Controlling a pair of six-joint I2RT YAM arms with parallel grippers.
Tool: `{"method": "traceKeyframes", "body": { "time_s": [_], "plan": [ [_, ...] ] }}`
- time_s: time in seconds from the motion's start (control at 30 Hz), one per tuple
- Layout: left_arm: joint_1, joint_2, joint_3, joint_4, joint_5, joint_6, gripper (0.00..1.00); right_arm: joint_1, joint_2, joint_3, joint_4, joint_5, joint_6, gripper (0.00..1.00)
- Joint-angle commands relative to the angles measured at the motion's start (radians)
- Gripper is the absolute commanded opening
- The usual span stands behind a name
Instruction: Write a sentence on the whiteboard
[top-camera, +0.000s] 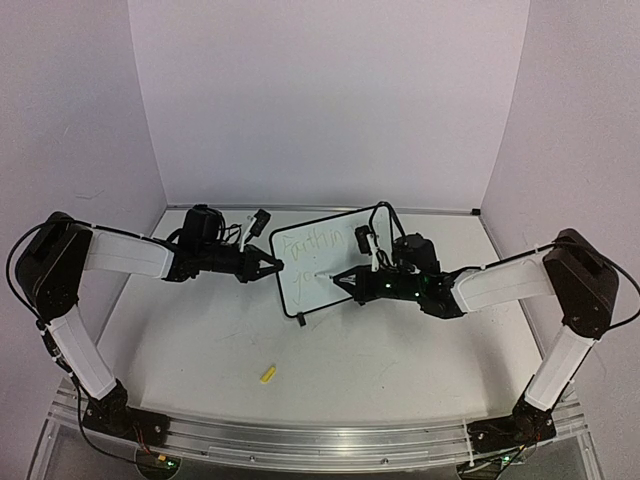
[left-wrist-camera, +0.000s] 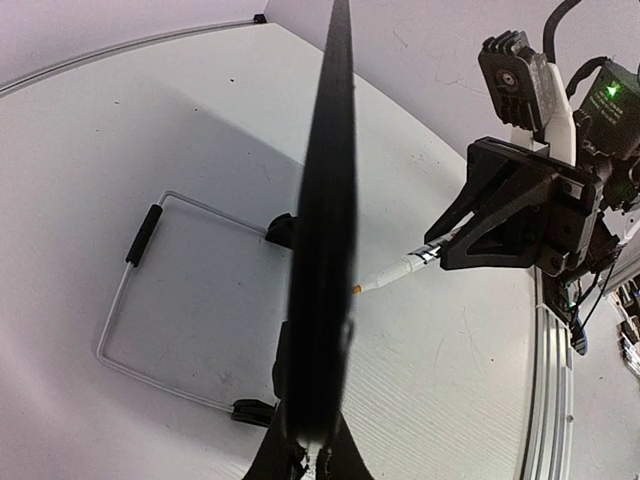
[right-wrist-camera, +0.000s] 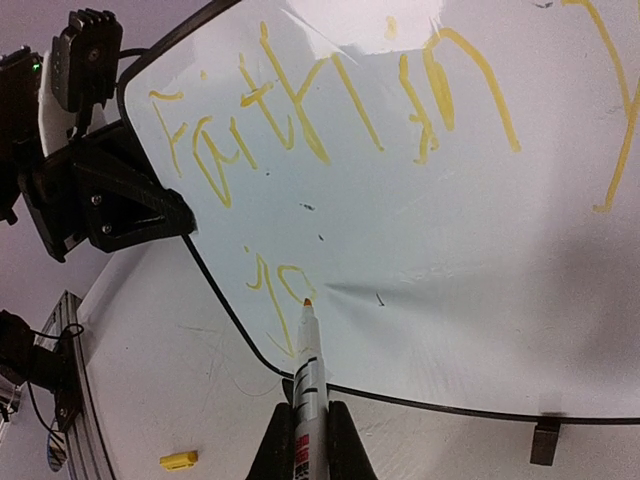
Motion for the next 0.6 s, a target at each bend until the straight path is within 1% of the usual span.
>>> {"method": "traceKeyframes", "body": {
  "time_s": [0.0, 0.57],
  "plan": [
    [-0.001, -0.002, 0.038, -0.017, -0.012, 0.026, 0.00, 0.005, 0.016, 0.045, 0.047, 0.014, 0.003, 0.00],
    [-0.006, -0.005, 0.039, -0.036, -0.015, 0.052, 0.00, 0.005, 0.044, 0.068, 0.051, 0.037, 0.010, 0.00]
  ]
}}
